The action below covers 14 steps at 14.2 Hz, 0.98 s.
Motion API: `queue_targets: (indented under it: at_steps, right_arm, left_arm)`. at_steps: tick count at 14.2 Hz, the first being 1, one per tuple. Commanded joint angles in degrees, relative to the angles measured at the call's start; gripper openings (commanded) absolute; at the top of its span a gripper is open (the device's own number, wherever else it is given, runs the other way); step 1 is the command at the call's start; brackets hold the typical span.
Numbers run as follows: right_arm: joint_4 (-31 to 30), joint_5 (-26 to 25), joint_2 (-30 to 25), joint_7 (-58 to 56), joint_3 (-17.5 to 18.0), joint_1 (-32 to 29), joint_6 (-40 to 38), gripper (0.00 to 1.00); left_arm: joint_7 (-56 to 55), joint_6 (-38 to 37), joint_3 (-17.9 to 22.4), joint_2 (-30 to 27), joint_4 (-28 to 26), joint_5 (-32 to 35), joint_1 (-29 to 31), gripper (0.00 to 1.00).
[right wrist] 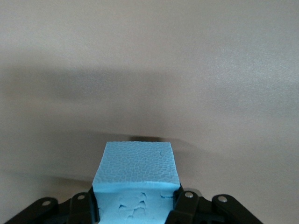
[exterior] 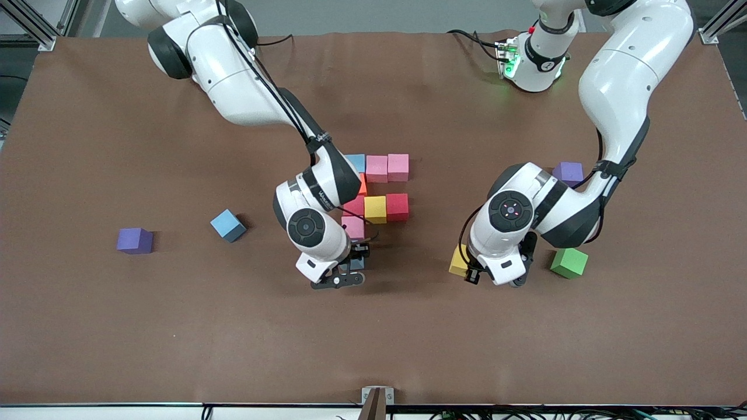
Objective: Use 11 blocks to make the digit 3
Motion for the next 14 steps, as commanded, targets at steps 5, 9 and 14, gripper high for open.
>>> queue_targets:
  at_steps: [5, 9, 14]
  right_arm:
    - [1.03, 1.23, 0.88, -0.77, -1.31, 1.28, -0.09, 0.24]
    - [0.85, 1.14, 1.06, -0.77, -1.4, 1.37, -0.26, 0.26]
    - [0.85, 0.97, 1.06, -0.94, -1.57, 1.45, -1.4, 0.26]
  left_arm:
    - [2.46, -0.31, 0.25, -0.57, 1.38, -0.16, -0.01, 0.01]
    - [1.86, -0.31, 0.25, -0.4, 1.38, -0.51, -0.45, 0.01]
    - [-1.31, 0.13, 0.52, -0.05, 1.39, -2.89, -1.77, 0.01]
